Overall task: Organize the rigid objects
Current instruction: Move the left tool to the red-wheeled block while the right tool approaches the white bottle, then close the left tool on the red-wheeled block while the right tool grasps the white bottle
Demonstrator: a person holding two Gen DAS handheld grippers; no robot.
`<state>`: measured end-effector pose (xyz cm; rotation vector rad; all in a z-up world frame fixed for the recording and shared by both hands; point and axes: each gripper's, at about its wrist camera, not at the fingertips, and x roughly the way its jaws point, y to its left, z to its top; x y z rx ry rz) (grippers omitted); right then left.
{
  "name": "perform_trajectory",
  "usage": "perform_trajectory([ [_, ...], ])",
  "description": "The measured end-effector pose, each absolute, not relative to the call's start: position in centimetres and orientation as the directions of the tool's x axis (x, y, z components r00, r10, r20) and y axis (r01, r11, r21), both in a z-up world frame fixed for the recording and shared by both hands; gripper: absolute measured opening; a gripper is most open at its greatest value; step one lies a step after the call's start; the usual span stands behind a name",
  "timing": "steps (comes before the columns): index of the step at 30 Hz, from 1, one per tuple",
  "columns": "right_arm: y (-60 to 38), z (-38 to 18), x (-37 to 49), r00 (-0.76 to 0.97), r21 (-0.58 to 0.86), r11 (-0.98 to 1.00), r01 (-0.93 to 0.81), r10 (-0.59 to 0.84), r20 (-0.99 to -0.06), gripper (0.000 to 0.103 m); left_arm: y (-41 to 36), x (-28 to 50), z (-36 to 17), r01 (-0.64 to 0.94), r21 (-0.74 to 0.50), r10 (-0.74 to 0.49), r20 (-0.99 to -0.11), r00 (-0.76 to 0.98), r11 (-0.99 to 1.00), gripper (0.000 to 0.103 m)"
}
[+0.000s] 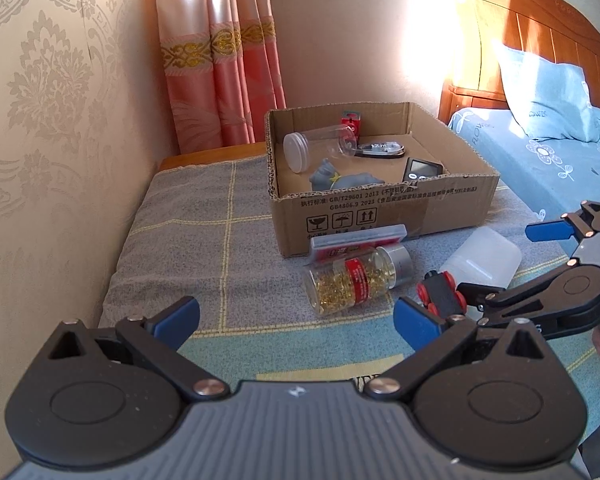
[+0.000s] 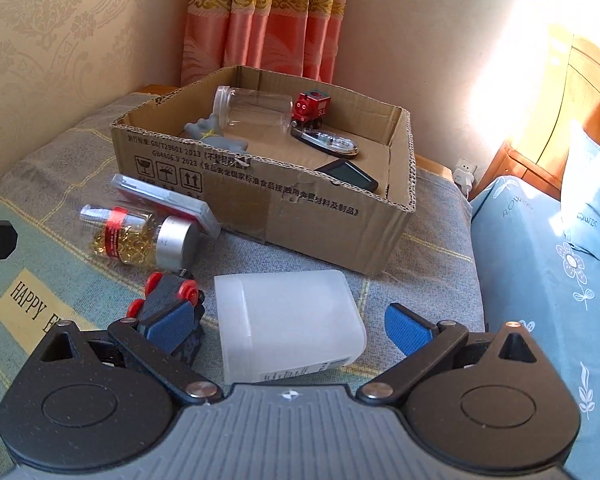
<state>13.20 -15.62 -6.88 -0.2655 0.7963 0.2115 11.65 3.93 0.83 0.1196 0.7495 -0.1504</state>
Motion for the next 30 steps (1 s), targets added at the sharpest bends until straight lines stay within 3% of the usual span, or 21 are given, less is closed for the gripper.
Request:
perform_trajectory([
  [8, -14.1, -6.9, 13.5, 0.704, -0.250, 0.913, -0.322, 0.054, -0.708, 0.103, 4.2, 11.4, 0.8, 0.178, 0.046, -0.098, -0.688, 0.719, 0.983, 0.102],
  [14, -15.0, -8.2, 15.6, 0.660, -0.283, 0.901, -0.328, 0.005, -0.751, 0.103, 4.2, 11.5, 0.5, 0.189, 0.027, -0.117, -0.698, 0.707, 0.982, 0.102],
  [19, -17.1, -9.4, 17.0, 0.559, -0.149, 0.943, -0.297, 0.045, -0.828, 0.103, 3.7, 11.7, 0.2, 0.198, 0.033, -0.116, -0.712, 0.692, 0.980, 0.102],
  [25, -19.3, -10.2, 17.6, 0.506, 0.006, 0.960, -0.280, 0.153, -0.849, 0.103, 2.8, 12.3, -0.3, 0.223, 0.019, -0.139, -0.733, 0.666, 0.975, 0.102],
  [30, -19.4, -10.2, 17.4, 0.507, 0.000, 0.948, -0.319, 0.171, -0.845, 0.103, 1.7, 13.2, -1.4, 0.249, -0.030, -0.184, -0.761, 0.622, 0.968, 0.102],
])
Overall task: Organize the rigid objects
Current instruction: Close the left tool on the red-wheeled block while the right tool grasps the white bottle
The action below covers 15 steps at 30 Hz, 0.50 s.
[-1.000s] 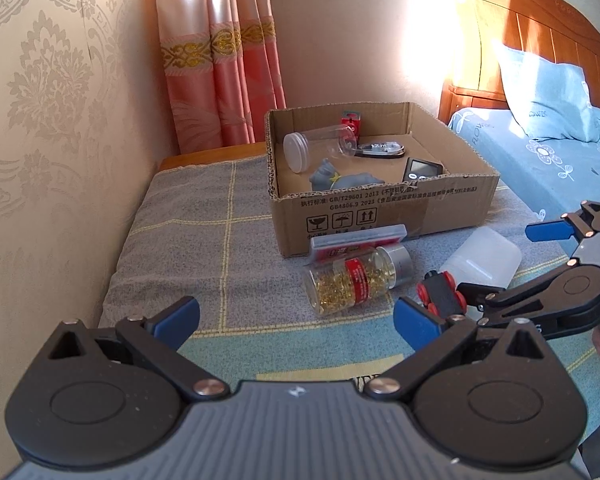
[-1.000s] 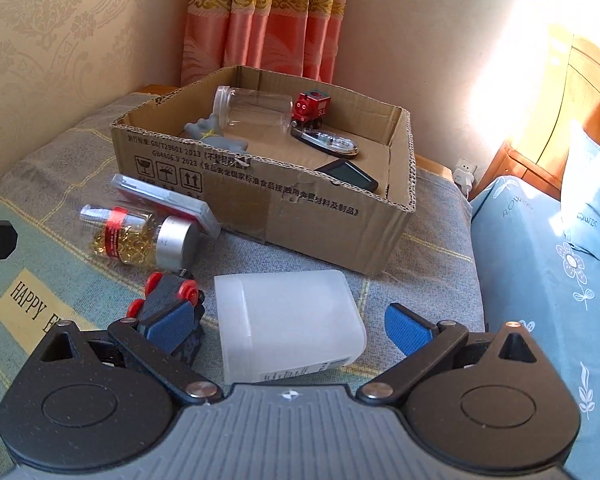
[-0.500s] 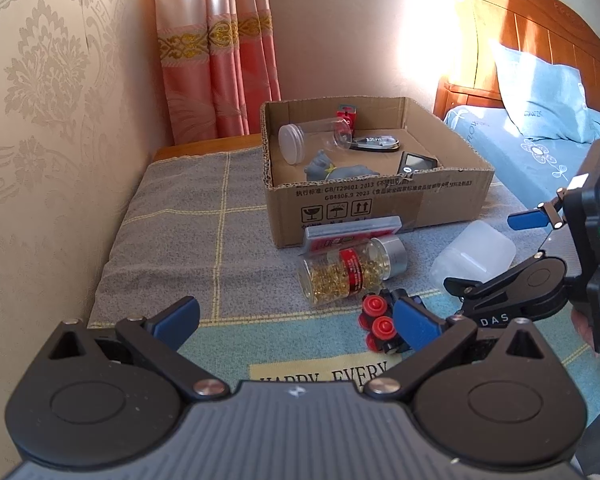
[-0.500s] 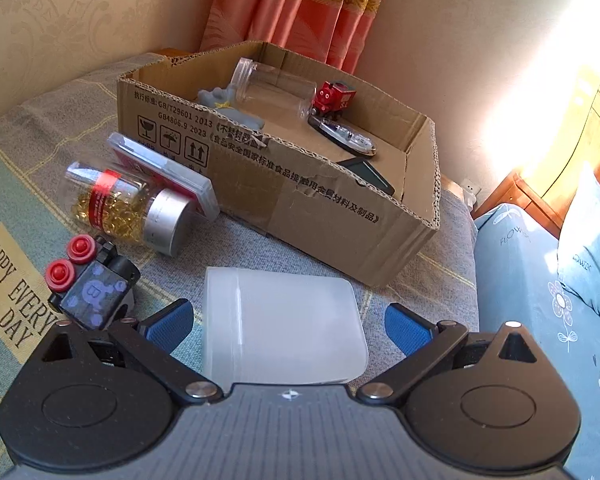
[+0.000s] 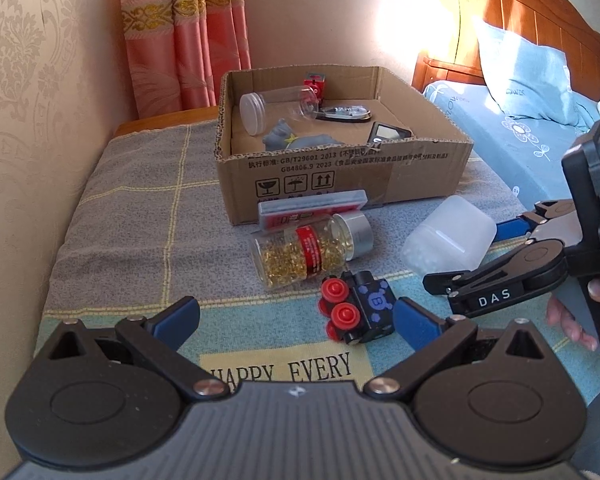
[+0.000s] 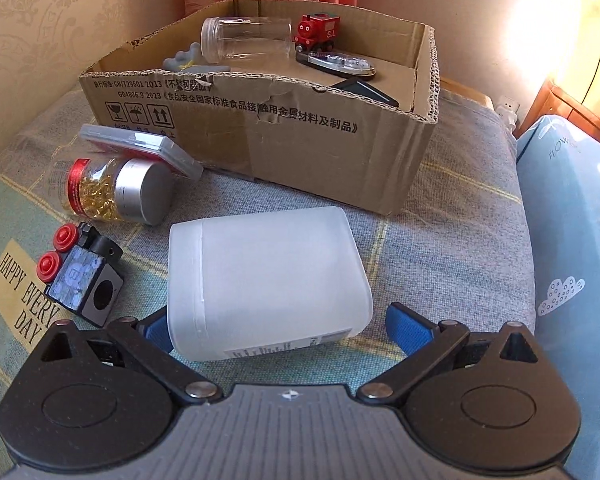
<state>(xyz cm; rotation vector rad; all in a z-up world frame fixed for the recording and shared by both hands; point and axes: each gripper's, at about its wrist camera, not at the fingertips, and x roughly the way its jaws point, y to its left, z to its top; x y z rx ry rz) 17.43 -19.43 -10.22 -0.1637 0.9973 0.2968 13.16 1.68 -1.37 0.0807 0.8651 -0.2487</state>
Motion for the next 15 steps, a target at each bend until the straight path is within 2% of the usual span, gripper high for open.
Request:
perform_trajectory([
  [10, -20.4, -10.5, 16.6, 0.546, 0.002, 0.924, -0.382, 0.227, -0.807, 0.103, -1.2, 15.3, -3.4, 0.262, -0.047, -0.195, -0.796, 0.573, 0.964, 0.102],
  [15, -20.8, -10.5, 16.1, 0.551, 0.003, 0.913, -0.409, 0.249, -0.797, 0.103, -2.1, 16.9, -5.1, 0.241, -0.022, -0.156, -0.818, 0.554, 0.970, 0.102],
])
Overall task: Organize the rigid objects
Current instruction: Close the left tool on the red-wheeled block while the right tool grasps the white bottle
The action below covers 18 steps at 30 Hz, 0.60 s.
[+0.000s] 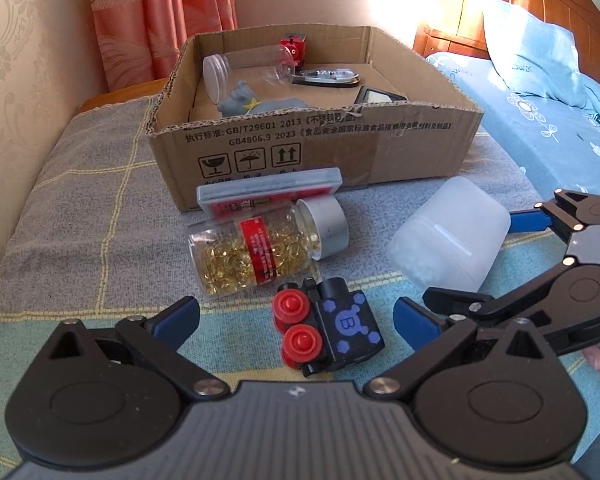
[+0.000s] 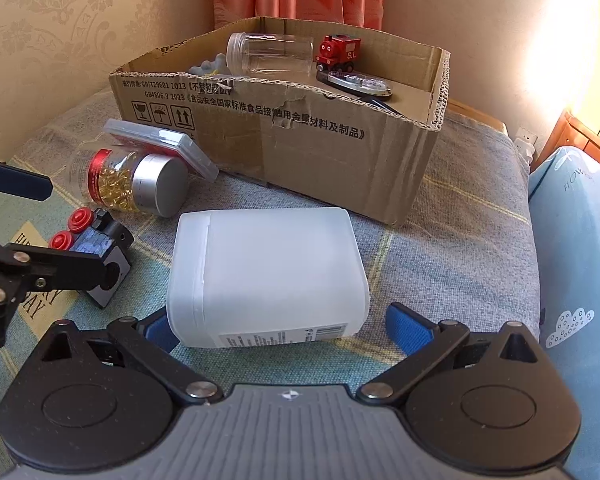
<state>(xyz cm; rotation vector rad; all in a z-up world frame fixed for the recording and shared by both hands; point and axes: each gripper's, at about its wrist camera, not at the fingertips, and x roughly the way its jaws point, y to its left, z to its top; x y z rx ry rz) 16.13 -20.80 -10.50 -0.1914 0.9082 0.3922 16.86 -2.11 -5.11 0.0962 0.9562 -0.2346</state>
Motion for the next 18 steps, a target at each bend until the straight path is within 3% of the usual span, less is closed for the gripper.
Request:
perform_trajectory([
  [7, -21.0, -10.5, 15.9, 0.549, 0.004, 0.908, -0.419, 0.257, -0.795, 0.103, -0.6, 16.3, -6.9, 0.233, 0.044, -0.089, -0.843, 0.530, 0.972, 0.103],
  [11, -21.0, -10.5, 15.9, 0.546, 0.003, 0.906, -0.423, 0.257, -0.797, 0.103, 1.3, 15.8, -7.1, 0.245, -0.016, -0.147, -0.840, 0.523, 0.969, 0.103],
  [18, -20.8, -10.5, 16.1, 0.545, 0.003, 0.907, -0.420, 0.255, -0.799, 0.103, 1.6, 15.7, -7.5, 0.343, -0.009, -0.212, -0.801, 0.560, 0.939, 0.103],
])
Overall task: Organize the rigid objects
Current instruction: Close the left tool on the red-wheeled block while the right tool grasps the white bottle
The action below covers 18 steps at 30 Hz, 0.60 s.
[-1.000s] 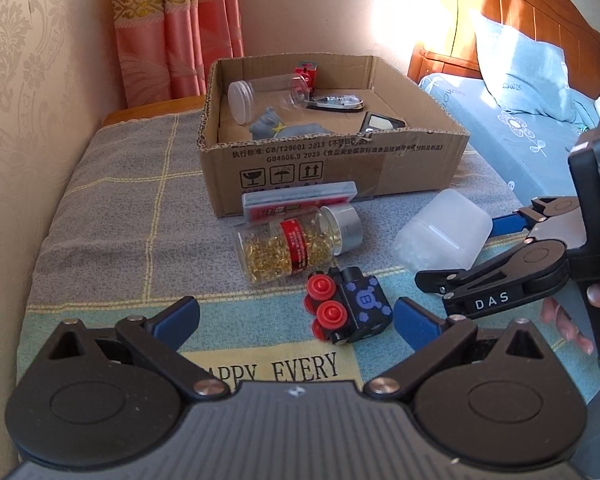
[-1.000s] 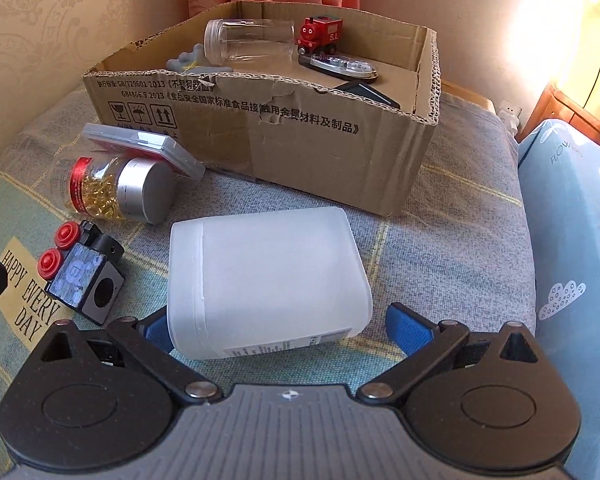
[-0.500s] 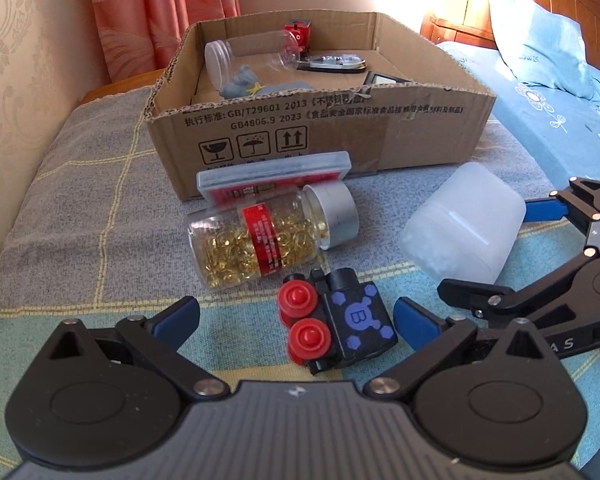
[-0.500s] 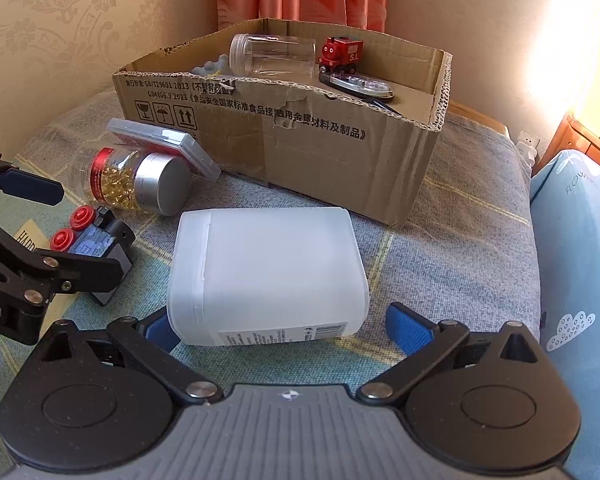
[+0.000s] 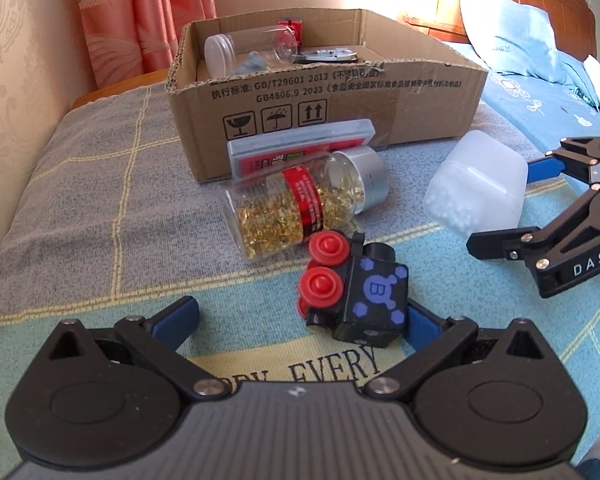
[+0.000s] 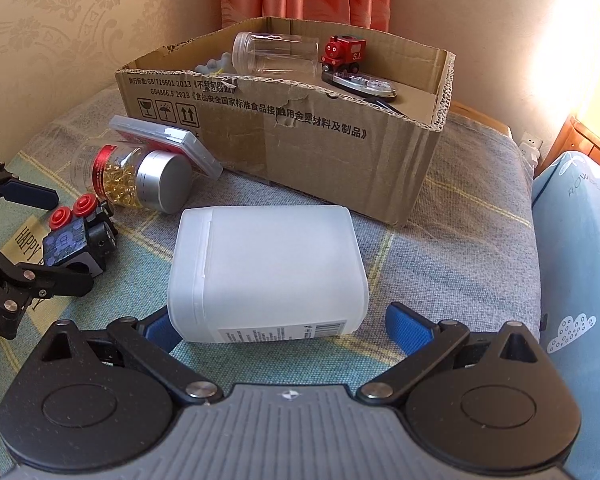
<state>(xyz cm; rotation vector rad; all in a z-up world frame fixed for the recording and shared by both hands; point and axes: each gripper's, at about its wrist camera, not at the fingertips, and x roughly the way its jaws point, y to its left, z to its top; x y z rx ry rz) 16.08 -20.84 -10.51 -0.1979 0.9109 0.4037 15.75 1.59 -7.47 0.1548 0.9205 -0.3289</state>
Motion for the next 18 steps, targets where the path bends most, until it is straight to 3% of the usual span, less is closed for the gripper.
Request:
perform_trajectory([
  [11, -20.8, -10.5, 16.0, 0.549, 0.003, 0.908, -0.419, 0.256, -0.796, 0.103, 1.0, 15.4, -7.5, 0.424, -0.016, -0.273, -0.786, 0.554, 0.906, 0.099],
  [15, -20.8, -10.5, 16.0, 0.551, 0.003, 0.908, -0.419, 0.256, -0.794, 0.103, 0.4, 15.0, -7.1, 0.459, -0.014, -0.306, -0.764, 0.568, 0.888, 0.078],
  [18, -20.9, -10.5, 16.0, 0.551, 0.003, 0.908, -0.419, 0.257, -0.794, 0.103, 0.1, 15.1, -7.0, 0.475, -0.016, -0.320, -0.758, 0.568, 0.880, 0.068],
])
